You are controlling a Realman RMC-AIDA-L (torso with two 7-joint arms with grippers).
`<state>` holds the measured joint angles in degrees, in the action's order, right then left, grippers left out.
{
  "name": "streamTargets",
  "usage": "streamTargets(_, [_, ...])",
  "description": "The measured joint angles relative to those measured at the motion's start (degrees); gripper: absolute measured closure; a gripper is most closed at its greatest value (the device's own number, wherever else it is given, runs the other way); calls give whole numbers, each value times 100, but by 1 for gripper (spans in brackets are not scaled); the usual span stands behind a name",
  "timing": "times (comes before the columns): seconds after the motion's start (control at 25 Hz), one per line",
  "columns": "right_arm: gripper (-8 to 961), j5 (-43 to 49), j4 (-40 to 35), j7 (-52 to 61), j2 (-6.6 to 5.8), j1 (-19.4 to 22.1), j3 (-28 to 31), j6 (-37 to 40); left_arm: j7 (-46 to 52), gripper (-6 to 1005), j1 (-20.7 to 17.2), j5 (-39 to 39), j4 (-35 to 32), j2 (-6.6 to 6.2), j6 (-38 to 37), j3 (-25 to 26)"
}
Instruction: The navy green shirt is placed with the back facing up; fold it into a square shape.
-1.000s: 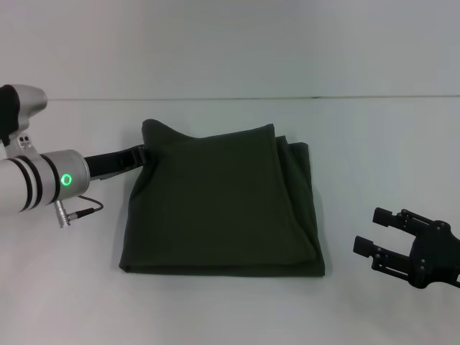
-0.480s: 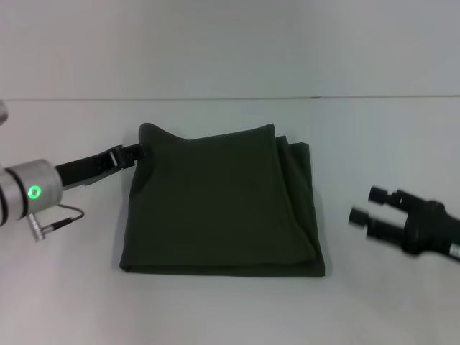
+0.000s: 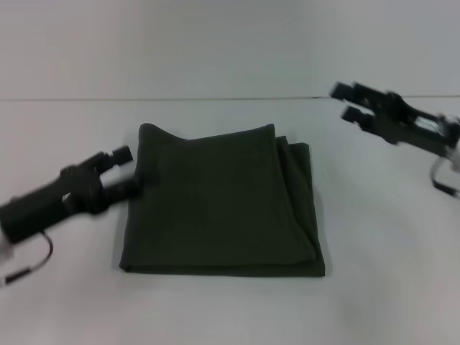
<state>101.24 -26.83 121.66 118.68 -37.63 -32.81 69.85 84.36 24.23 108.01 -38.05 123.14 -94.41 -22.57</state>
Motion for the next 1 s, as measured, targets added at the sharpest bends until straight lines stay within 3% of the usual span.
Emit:
streamTargets(0.12, [165,20,369,586,-1,-531,-44,-692,-1174,30,-290,14,-22,75,-658,47])
streamTargets(0.32, [165,57,670,1023,-2,-830,-190,-1182,-1983,40,-541,60,67,137,-801,57])
streamTargets(0.72, [169,53,908,1491,60,-664,-541,-1593,-2283,52,-537,166,231,133,-596,99])
streamTargets(1.0, [172,16,1085,1280,148,-818,-557,-1872,-2286,51,-456,167,296,121,-472,104])
